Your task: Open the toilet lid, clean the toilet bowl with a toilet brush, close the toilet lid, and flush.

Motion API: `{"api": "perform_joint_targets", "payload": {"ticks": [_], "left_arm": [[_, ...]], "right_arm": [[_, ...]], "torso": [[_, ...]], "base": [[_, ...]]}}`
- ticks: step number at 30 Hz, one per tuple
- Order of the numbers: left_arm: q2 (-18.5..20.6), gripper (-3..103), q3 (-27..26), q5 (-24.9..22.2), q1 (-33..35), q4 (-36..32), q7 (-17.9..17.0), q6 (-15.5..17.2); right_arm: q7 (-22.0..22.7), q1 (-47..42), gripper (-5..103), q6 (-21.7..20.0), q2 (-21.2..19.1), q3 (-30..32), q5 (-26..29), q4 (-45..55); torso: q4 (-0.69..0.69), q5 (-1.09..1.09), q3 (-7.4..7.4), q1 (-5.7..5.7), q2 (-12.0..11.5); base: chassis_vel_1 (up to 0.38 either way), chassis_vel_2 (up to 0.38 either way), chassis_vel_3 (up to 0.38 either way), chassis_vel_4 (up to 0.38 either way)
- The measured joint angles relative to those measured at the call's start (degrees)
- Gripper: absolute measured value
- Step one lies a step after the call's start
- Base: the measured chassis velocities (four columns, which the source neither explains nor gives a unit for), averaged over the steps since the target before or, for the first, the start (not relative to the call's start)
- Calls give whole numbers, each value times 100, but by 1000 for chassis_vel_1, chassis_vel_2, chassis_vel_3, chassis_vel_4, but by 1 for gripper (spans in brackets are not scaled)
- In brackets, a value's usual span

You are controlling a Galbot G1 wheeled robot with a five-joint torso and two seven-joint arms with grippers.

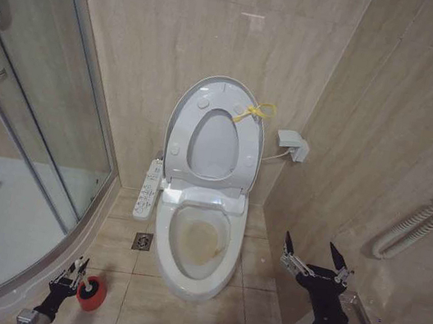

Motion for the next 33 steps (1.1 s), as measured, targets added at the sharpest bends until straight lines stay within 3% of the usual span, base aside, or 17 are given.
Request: {"api": "perform_joint_targets", "payload": {"ticks": [8, 16, 19, 21, 24, 25, 29, 33], "left_arm": [[29, 22, -87, -335, 162, -296, 16, -41], [41, 22, -217, -878, 625, -1331, 83, 55], [42, 22, -377, -1139, 1005, -2239, 6, 190], [41, 22, -411, -1243, 1109, -2486, -23, 249], [52, 22, -513, -1834, 1549, -3643, -115, 627], [52, 22, -513, -1834, 1549, -3643, -115, 627], [36, 22, -669, -2413, 2146, -5164, -346, 1195], [-50, 22, -870, -2655, 2484, -5921, -537, 1474]], "right_arm": [[0, 0, 100, 0, 0, 0, 0, 0], [0, 0, 100, 0, 0, 0, 0, 0], [0, 0, 100, 0, 0, 0, 0, 0], [0, 0, 100, 0, 0, 0, 0, 1], [0, -1, 100, 0, 0, 0, 0, 0], [0, -1, 100, 0, 0, 0, 0, 0], [0, 0, 100, 0, 0, 0, 0, 0], [0, 0, 100, 0, 0, 0, 0, 0]], "torso": [[0, 0, 0, 0, 0], [-1, 0, 0, 0, 0], [0, 0, 0, 0, 0], [0, 1, 0, 0, 0], [0, 1, 0, 0, 0], [0, 1, 0, 0, 0], [-1, 1, 1, -1, 0], [1, 2, 0, -1, 0]], "base": [[0, 0, 0, 0], [0, 0, 0, 0], [0, 0, 0, 0], [0, 0, 0, 0], [0, 0, 0, 0], [0, 0, 0, 0], [0, 0, 0, 0], [0, 0, 0, 0]]}}
